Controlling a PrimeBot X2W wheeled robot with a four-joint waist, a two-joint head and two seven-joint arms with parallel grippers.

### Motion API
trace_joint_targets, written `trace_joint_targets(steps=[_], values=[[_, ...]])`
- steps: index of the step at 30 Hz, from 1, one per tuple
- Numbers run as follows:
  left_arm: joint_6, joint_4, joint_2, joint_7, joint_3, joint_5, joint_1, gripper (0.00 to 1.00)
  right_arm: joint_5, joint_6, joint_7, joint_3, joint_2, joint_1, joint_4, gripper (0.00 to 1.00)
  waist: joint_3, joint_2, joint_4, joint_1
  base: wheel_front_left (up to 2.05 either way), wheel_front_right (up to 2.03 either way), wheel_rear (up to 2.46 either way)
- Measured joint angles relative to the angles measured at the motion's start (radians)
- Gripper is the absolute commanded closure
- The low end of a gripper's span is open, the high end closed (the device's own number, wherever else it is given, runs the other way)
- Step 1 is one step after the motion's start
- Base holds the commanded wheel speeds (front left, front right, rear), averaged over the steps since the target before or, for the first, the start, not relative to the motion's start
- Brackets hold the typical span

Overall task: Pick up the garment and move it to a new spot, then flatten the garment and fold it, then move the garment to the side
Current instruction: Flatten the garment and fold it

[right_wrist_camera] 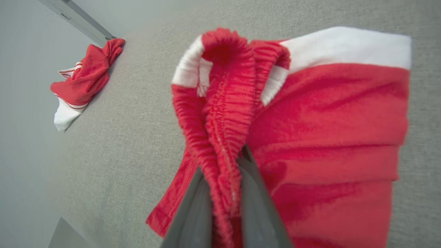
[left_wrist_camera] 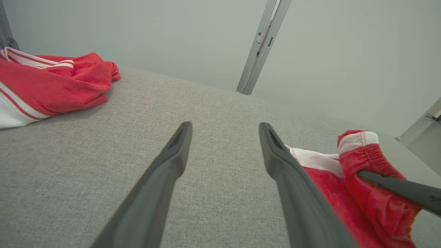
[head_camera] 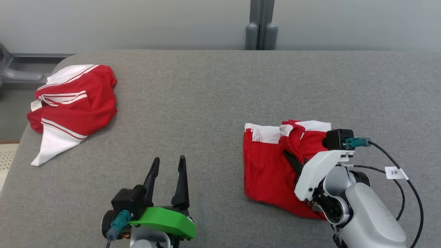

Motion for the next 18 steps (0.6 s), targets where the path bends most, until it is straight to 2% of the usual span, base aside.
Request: trace_joint_targets(steps=[4, 5, 6, 7, 18], values=[[0.000, 0.005, -0.005, -0.001, -0.003, -0.003, 0.000, 0.00, -0.008, 0.000, -0.040, 0.002, 0.011, -0.030, 0.086, 1.00, 0.003, 0.0000, 0.031, 0.0000, 0.00, 0.00, 0.00], [0.000, 0.006, -0.006, -0.001, -0.003, -0.004, 0.000, 0.00, -0.008, 0.000, -0.046, 0.005, 0.012, -0.037, 0.100, 0.87, 0.004, 0.0000, 0.036, 0.0000, 0.00, 0.00, 0.00], [0.000, 0.008, -0.007, -0.001, -0.003, -0.004, 0.000, 0.00, -0.009, 0.000, -0.056, 0.017, 0.013, -0.046, 0.112, 0.56, 0.005, 0.0000, 0.042, 0.0000, 0.00, 0.00, 0.00], [-0.001, 0.010, -0.007, -0.001, -0.003, -0.004, 0.000, 0.00, -0.008, 0.000, -0.063, 0.030, 0.015, -0.054, 0.122, 0.00, 0.006, 0.0000, 0.047, 0.0000, 0.00, 0.00, 0.00], [-0.010, 0.025, -0.014, -0.004, -0.002, -0.005, 0.002, 0.00, 0.072, 0.000, -0.149, 0.174, 0.018, -0.077, 0.124, 0.00, -0.006, 0.0000, 0.043, 0.0000, 0.00, 0.00, 0.00]])
